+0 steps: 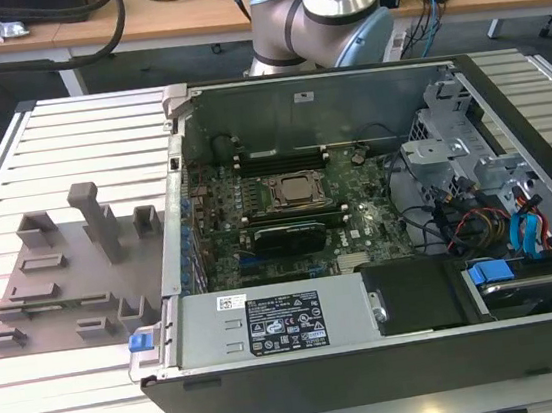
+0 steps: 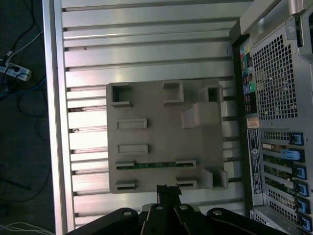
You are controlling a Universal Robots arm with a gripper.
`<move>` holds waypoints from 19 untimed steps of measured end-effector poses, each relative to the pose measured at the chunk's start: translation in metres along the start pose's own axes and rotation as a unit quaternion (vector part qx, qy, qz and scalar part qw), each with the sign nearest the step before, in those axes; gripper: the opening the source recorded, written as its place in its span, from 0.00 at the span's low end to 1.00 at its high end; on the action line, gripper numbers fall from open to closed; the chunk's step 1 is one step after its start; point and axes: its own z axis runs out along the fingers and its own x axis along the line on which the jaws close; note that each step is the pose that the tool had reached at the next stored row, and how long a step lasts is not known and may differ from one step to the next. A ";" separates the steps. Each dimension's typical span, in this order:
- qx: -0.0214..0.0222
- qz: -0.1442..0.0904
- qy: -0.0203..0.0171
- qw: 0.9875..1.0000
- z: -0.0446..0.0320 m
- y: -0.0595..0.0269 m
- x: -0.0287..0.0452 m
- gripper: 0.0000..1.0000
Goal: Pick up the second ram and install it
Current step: 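Pick up the second ram and move it above second insertion slot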
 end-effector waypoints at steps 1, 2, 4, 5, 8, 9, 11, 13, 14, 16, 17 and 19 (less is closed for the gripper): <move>0.000 0.000 0.000 1.000 0.0000 0.0000 0.0000 0.10; 0.000 0.000 0.000 1.000 0.0000 0.0000 0.0000 0.10; 0.000 0.000 0.000 1.000 0.0000 0.0000 0.0000 0.10; 0.000 0.000 0.000 1.000 0.0000 0.0000 0.0000 0.10; 0.000 -0.004 0.000 1.000 0.0031 -0.0001 0.0001 0.10; 0.000 -0.007 0.000 1.000 0.0043 -0.0002 0.0001 0.10; -0.001 -0.026 0.001 1.000 0.0044 -0.0002 0.0001 0.10; -0.002 -0.079 0.004 0.997 0.0046 -0.0002 0.0002 0.10; -0.003 -0.096 0.004 0.995 0.0046 -0.0002 0.0002 0.10; -0.003 -0.117 0.005 0.993 0.0046 -0.0002 0.0002 0.10; -0.004 -0.136 0.006 0.991 0.0046 -0.0002 0.0002 0.10; -0.004 -0.149 0.007 0.989 0.0046 -0.0002 0.0001 0.10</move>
